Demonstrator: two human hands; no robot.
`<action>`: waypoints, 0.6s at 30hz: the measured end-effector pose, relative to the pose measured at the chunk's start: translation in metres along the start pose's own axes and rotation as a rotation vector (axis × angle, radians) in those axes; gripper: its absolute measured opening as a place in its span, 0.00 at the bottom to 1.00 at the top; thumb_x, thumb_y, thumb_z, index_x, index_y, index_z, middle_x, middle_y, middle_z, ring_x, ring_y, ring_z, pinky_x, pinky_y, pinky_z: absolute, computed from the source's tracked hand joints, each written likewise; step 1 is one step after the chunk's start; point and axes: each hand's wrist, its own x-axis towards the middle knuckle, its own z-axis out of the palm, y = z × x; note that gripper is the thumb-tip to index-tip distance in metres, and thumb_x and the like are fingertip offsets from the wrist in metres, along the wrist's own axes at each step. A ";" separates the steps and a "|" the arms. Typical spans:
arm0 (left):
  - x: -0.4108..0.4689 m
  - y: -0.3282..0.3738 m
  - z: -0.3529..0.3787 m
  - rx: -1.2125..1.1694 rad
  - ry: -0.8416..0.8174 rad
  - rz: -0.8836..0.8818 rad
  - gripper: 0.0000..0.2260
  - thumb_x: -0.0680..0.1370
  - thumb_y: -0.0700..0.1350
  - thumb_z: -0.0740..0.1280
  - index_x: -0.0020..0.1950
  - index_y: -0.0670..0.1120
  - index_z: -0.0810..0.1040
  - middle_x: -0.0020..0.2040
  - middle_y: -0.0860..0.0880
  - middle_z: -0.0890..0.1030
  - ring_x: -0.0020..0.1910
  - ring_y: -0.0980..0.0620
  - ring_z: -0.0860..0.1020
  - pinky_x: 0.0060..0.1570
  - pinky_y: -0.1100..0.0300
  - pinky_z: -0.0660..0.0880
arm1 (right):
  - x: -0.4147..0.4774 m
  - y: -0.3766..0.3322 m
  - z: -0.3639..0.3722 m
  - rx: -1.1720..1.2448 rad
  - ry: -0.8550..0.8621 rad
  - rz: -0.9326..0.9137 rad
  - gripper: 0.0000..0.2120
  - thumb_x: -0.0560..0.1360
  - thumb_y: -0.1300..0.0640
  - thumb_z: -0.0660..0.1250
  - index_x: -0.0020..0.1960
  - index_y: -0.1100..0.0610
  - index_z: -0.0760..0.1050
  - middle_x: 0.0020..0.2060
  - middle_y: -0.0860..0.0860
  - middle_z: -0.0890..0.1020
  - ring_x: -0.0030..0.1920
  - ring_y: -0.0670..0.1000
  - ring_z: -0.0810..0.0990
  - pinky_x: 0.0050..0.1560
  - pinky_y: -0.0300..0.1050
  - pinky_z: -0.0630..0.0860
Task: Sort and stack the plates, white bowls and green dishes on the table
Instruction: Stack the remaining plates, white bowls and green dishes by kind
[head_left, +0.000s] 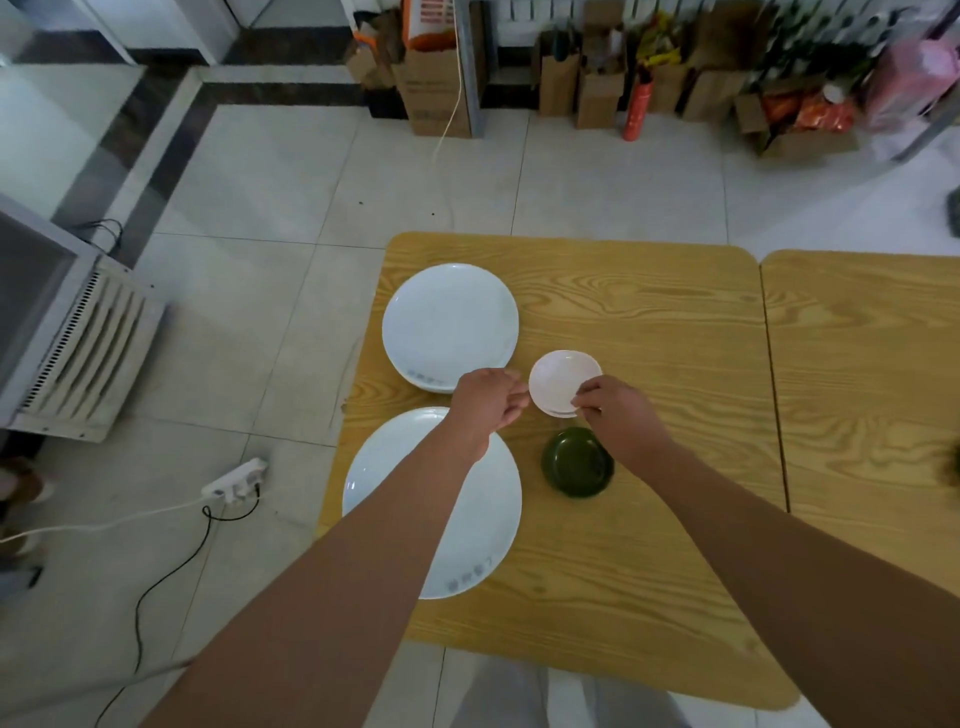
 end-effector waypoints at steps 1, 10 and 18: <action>0.001 0.000 0.000 0.004 0.003 0.002 0.05 0.80 0.41 0.65 0.46 0.44 0.78 0.51 0.42 0.83 0.49 0.49 0.81 0.54 0.58 0.79 | 0.000 0.002 0.002 -0.009 -0.009 0.007 0.12 0.79 0.64 0.63 0.57 0.60 0.83 0.63 0.51 0.79 0.63 0.54 0.76 0.64 0.44 0.70; 0.005 -0.003 -0.001 0.023 -0.010 0.000 0.08 0.80 0.40 0.63 0.42 0.45 0.76 0.47 0.43 0.79 0.46 0.49 0.77 0.56 0.57 0.78 | -0.004 0.003 -0.005 0.369 0.306 0.438 0.17 0.80 0.55 0.63 0.67 0.58 0.74 0.54 0.55 0.81 0.51 0.55 0.80 0.51 0.46 0.74; 0.009 -0.010 0.000 0.062 0.022 -0.020 0.04 0.81 0.42 0.65 0.46 0.47 0.77 0.53 0.43 0.83 0.53 0.48 0.83 0.52 0.59 0.79 | 0.024 -0.002 0.003 0.366 0.188 0.488 0.16 0.80 0.53 0.61 0.65 0.55 0.76 0.52 0.55 0.84 0.51 0.59 0.83 0.54 0.56 0.80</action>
